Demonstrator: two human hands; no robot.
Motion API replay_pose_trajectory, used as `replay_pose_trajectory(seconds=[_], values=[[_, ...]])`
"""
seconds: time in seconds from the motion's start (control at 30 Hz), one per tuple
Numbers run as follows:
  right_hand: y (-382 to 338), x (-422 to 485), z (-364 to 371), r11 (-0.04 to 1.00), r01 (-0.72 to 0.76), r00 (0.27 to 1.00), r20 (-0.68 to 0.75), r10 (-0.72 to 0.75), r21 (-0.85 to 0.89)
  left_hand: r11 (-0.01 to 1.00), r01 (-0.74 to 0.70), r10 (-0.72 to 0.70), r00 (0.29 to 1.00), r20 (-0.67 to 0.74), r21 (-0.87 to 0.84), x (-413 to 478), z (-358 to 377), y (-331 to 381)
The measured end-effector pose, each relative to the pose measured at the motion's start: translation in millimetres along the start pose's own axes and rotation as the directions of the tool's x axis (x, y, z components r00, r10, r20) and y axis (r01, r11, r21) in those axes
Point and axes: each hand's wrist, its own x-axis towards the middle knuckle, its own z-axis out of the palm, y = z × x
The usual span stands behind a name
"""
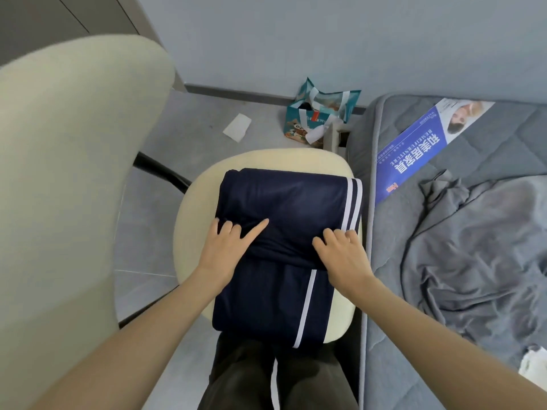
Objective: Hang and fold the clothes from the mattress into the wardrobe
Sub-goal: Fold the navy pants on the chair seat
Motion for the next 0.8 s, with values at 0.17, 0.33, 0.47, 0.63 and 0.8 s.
replay_pose_trajectory(seconds=[0.17, 0.33, 0.47, 0.63, 0.8], values=[[-10, -1, -13, 0.946, -0.113, 0.979, -0.131, 0.159, 0.304, 0.983, -0.071, 0.034, 0.976, -0.214, -0.168, -8, 7, 2], [-4, 40, -19, 0.912, -0.043, 0.860, -0.449, 0.242, 0.408, 0.910, -0.108, -0.103, 0.878, -0.468, -0.401, 30, -17, 8], [2, 64, 18, 0.930, -0.103, 0.956, -0.222, 0.190, 0.352, 0.923, -0.002, -0.081, 0.977, -0.197, -0.386, 68, 2, 12], [11, 63, 51, 0.926, -0.107, 0.986, -0.079, 0.145, 0.362, 0.942, 0.001, -0.065, 0.982, -0.179, -0.336, 76, 41, 23], [32, 74, 12, 0.931, -0.048, 0.936, -0.308, 0.168, 0.363, 0.901, -0.007, -0.178, 0.906, -0.385, -0.433, 82, 7, -9]])
